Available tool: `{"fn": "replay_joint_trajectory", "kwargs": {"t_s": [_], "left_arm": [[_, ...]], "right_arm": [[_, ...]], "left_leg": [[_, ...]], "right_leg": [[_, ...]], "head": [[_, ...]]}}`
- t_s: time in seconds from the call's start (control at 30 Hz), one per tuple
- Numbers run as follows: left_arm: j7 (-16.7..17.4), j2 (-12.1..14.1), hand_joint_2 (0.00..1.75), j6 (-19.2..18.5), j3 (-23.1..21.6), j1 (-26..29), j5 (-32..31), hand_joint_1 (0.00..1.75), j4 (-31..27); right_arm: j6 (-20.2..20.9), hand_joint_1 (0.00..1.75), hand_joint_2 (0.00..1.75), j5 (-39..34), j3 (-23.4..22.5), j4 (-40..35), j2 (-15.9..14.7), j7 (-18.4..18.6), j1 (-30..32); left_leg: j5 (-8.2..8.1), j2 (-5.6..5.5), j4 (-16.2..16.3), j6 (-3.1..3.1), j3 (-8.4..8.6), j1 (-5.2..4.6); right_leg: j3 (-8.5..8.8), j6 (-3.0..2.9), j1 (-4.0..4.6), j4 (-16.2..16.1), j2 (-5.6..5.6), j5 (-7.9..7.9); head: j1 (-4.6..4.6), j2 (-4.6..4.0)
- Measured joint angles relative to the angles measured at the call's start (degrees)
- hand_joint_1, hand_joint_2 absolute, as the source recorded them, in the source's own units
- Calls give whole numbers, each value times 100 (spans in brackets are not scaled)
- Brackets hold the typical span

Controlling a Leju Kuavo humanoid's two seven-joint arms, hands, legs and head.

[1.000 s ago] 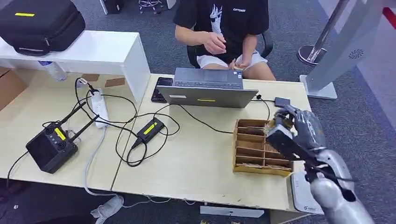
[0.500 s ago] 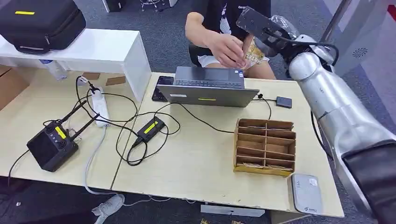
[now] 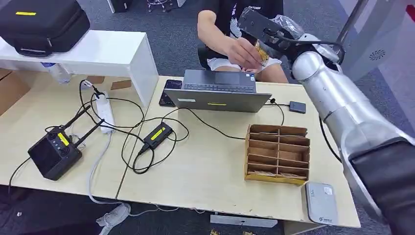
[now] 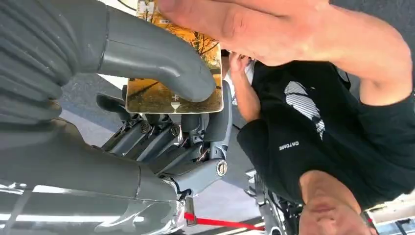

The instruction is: Pass the card to the sensor for recognition and then transmit it.

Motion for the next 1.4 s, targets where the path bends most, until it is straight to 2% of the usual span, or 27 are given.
{"fn": "replay_joint_trajectory", "kwargs": {"t_s": [0.13,0.17,0.2,0.23,0.33,0.37,0.43,0.53,0.63,0.7,0.77,0.83,0.9,1.0,1.13,1.27,1.4], "left_arm": [[0,0,175,0,0,0,0,0,0],[0,0,175,0,0,0,0,0,0],[0,0,175,0,0,1,2,0,0],[0,0,175,-2,0,3,4,0,0],[-2,7,175,-13,0,1,41,0,0],[-4,9,175,-17,0,3,48,0,0],[-4,11,175,-13,0,6,83,0,0],[-4,7,175,29,9,13,184,0,0],[-4,-9,175,72,63,35,315,0,0],[-4,-22,175,114,111,47,418,0,0],[-4,-39,175,149,181,76,498,0,0],[-4,-50,175,195,241,107,568,0,0],[-2,-68,175,256,321,118,660,0,0],[-4,-96,175,352,446,127,787,0,0],[-4,-138,175,448,588,128,900,0,0],[-9,-175,175,479,658,126,922,0,0],[-17,-195,175,476,669,117,876,0,0]], "right_arm": [[0,175,175,0,17,44,13,-4,0],[9,124,175,-15,26,52,15,-18,-1],[119,7,175,-123,28,59,24,-108,0],[379,0,175,-353,22,61,26,-283,7],[1737,0,175,-1376,-173,39,26,-1030,147],[2053,0,175,-1662,-238,0,15,-1238,225],[2302,0,175,-2128,-293,-151,-79,-1513,456],[2065,0,175,-2869,-304,-731,-359,-1788,992],[1481,0,175,-3358,-357,-1746,-818,-2121,1876],[1355,0,175,-3749,-532,-2709,-1210,-2455,2815],[1481,0,175,-4213,-858,-3617,-1542,-2819,3895],[1670,0,175,-4507,-1231,-4373,-1720,-3146,4920],[1626,0,175,-4327,-1721,-5107,-1775,-3478,5936],[1085,0,175,-3502,-2482,-6266,-1713,-3840,7293],[-204,0,175,-2188,-3343,-7515,-1415,-4056,8517],[-1094,0,175,-1129,-3806,-8372,-1125,-4240,9275],[-2187,0,175,213,-3943,-8925,-951,-4301,9702]], "left_leg": [[-1,0,0,0,-2,0],[-1,-1,0,0,-4,0],[-1,-1,0,0,-4,0],[-1,0,-1,0,-4,0],[-4,9,0,-4,2,1],[-4,10,0,-4,2,1],[-4,6,2,-4,2,1],[-4,-10,3,-4,2,8],[-5,-27,4,-3,6,11],[-12,-44,5,4,10,20],[-23,-62,6,13,10,24],[-35,-62,6,15,10,24],[-49,-64,5,19,9,23],[-60,-70,1,9,8,22],[-67,-66,-3,1,13,23],[-67,-60,-4,1,15,24],[-68,-42,-4,1,20,24]], "right_leg": [[-2,1,0,-1,0,-1],[-2,1,0,-1,-1,-1],[-2,1,0,-1,-1,-1],[-2,2,0,-1,0,-2],[-6,1,0,-2,12,-1],[-7,1,0,-2,12,-1],[-7,1,0,-2,8,-1],[0,0,4,-5,-10,-5],[11,0,6,-20,-25,-7],[35,7,16,-37,-42,-13],[47,14,21,-47,-57,-19],[50,15,22,-49,-58,-28],[51,13,22,-49,-59,-40],[51,3,22,-48,-70,-57],[51,-3,22,-48,-65,-67],[50,-5,22,-47,-60,-69],[52,-5,22,-47,-47,-69]], "head": [[2,0],[2,0],[2,0],[4,0],[4,0],[0,0],[2,0],[4,0],[0,0],[2,0],[8,0],[4,0],[2,0],[-2,0],[2,0],[2,0],[2,0]]}}
